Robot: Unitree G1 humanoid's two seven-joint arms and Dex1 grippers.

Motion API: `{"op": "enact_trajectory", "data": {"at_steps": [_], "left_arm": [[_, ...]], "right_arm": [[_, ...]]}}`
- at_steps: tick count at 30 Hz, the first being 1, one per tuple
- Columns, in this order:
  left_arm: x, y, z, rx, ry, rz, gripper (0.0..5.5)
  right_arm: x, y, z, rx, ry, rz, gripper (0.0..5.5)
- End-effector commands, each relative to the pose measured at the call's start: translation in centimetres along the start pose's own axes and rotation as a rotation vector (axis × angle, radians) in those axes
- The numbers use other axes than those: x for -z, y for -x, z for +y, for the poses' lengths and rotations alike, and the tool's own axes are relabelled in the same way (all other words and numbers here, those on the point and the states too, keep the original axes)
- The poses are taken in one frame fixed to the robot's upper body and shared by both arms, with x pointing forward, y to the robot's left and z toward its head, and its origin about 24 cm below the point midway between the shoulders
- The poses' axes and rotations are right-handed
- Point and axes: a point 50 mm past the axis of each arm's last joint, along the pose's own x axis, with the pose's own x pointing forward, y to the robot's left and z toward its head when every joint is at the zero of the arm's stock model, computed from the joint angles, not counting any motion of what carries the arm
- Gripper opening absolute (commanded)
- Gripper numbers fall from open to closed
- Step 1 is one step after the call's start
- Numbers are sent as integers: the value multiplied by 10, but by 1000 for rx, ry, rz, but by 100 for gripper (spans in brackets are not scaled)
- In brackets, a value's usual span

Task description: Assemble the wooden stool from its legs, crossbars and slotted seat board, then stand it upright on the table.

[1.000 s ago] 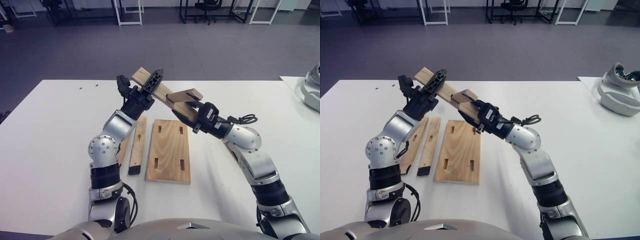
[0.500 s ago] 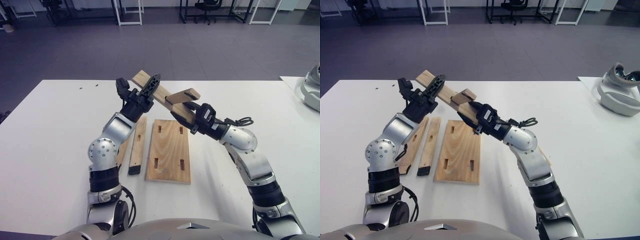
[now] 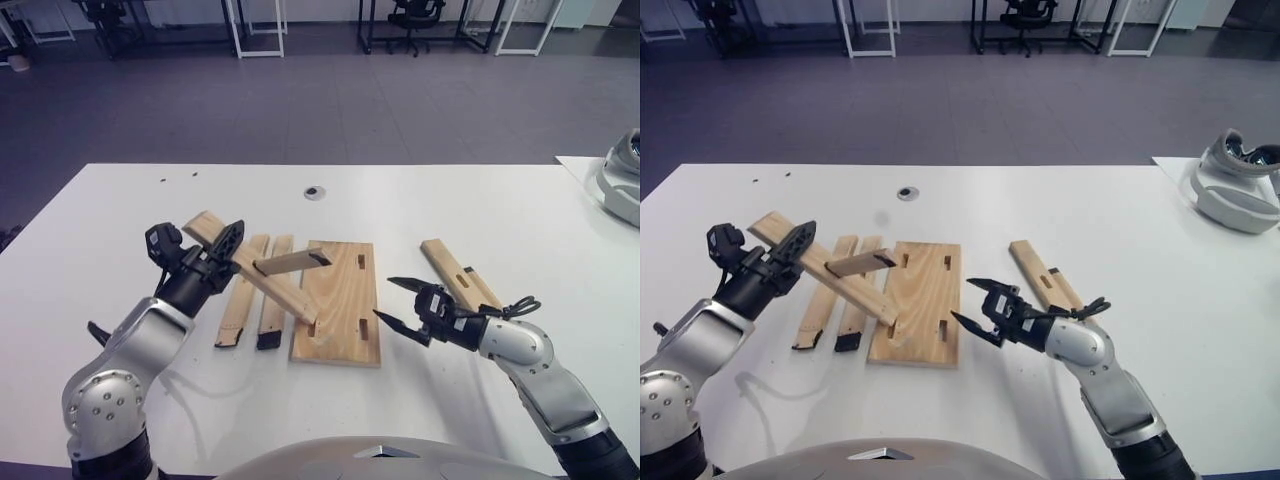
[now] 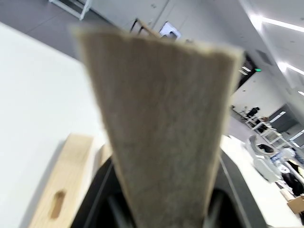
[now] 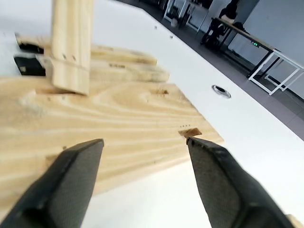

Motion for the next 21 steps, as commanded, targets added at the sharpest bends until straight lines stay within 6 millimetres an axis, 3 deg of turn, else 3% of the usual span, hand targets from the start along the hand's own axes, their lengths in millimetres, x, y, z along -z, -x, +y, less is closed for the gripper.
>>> {"op": "enact_trajectory", "data": {"at_steps": [1,16,21], "left_arm": [[5,8,3,-87,22,19,101],[2,21,2,-214,-35,66,101],[23,3,2,-262,-78,64,101]], "right_arm": [[7,0,3,-3,11,29,326],[18,6,6,19,-10,54,326],[13,-3,10,6,-12,26,326]]}}
